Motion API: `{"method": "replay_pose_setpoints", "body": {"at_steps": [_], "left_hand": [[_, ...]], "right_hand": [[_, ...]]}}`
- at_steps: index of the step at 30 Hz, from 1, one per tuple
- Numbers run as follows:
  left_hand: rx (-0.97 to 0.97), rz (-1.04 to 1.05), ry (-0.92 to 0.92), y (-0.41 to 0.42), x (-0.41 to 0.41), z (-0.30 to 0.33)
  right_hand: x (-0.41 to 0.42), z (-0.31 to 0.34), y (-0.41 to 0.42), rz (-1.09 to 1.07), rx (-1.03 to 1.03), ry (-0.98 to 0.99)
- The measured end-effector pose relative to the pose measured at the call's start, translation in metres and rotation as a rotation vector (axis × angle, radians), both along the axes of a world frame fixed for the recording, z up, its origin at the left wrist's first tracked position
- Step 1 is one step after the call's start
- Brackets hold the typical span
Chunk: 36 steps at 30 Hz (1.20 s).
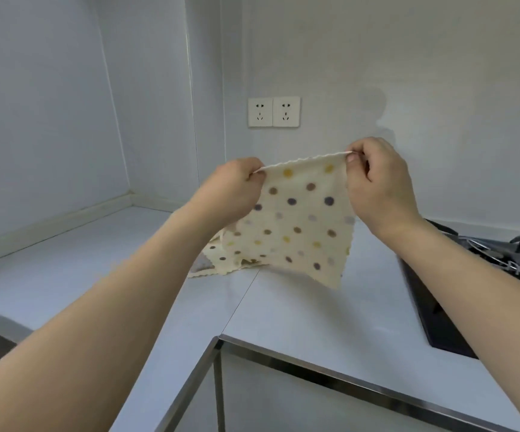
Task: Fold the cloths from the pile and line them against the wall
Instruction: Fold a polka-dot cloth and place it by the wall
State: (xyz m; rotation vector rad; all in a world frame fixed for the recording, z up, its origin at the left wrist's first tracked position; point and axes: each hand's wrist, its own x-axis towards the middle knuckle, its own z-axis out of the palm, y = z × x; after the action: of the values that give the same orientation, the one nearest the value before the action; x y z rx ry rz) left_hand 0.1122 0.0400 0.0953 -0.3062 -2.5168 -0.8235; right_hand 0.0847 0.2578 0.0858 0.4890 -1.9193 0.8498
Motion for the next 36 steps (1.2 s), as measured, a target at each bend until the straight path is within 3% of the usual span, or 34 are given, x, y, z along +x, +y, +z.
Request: {"method": "replay_pose_setpoints", "body": {"at_steps": [5,9,16,21,24,28,32,36], "left_hand": [[-0.157,-0.076,-0.205,0.005,0.009,0.014],[-0.17,-0.084,-0.258,0.007,-0.017,-0.003],[-0.149,0.065,-0.063,0.013,-0.082,-0.043],[-0.245,-0.033,0.167,0.01,-0.068,-0.08],[-0.334,-0.128,0.117,0.0,-0.043,-0.119],[-0.329,-0.226,-0.079,-0.019,-0.017,-0.167],[-0.289,-0.204,0.092,-0.022,-0.009,-0.172],[-0.26,-0.199,0.198,-0.022,0.0,-0.166]], "right_hand": [[0.018,0.018,0.038,-0.041,-0.028,-0.178],[0.006,0.002,0.061,-0.053,-0.116,-0.39],[-0.028,-0.032,0.071,-0.147,0.01,-0.456],[-0.023,-0.07,0.08,-0.173,0.109,-0.472],[-0.002,-0.116,0.084,-0.123,0.283,-0.558],[0.022,-0.168,0.087,-0.072,0.311,-0.685],[0.029,-0.163,0.08,-0.057,0.228,-0.603],[0.032,-0.166,0.06,-0.013,0.353,-0.607]]}}
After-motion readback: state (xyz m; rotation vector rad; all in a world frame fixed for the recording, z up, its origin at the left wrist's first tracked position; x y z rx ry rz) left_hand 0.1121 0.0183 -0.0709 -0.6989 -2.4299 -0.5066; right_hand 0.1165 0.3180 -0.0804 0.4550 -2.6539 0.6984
